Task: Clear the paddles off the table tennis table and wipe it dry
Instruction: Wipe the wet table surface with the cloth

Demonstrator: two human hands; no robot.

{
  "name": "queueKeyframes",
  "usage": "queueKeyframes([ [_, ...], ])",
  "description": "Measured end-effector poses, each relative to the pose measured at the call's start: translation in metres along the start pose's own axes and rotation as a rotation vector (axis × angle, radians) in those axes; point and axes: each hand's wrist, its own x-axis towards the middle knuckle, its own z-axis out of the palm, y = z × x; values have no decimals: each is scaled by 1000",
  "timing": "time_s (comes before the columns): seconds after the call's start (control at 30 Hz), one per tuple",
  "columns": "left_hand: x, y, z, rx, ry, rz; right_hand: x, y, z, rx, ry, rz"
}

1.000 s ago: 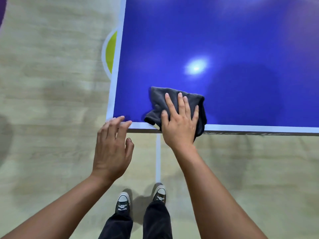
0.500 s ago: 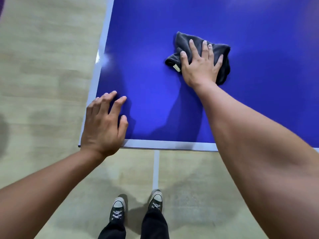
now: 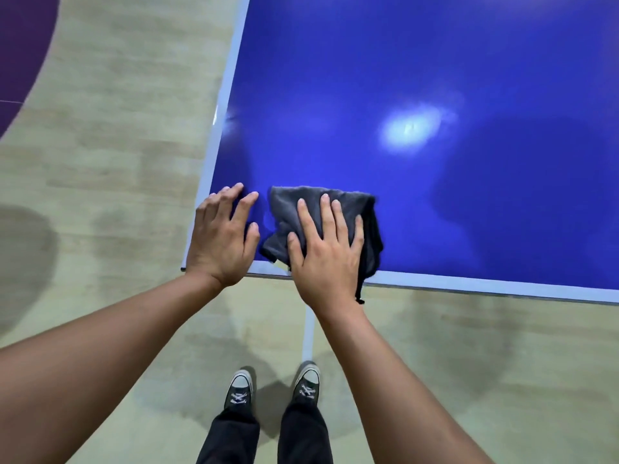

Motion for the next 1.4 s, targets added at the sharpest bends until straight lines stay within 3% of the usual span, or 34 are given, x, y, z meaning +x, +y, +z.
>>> queueKeyframes([
  [0.37, -60, 16, -30, 60, -285, -59, -11, -6, -18, -64, 34, -78],
  [0.7, -111, 22, -62, 71, -475, -139, -11, -39, -55, -166, -350, -40],
  [0.93, -124, 3, -104, 63, -390, -66, -1, -51, -68, -46, -477, -9],
  [1.1, -109, -40, -140, 0, -236, 6, 10, -90, -78, 71, -239, 32],
  [1.4, -46, -161, -219, -40, 9, 88, 76, -232, -106, 174, 154, 64],
])
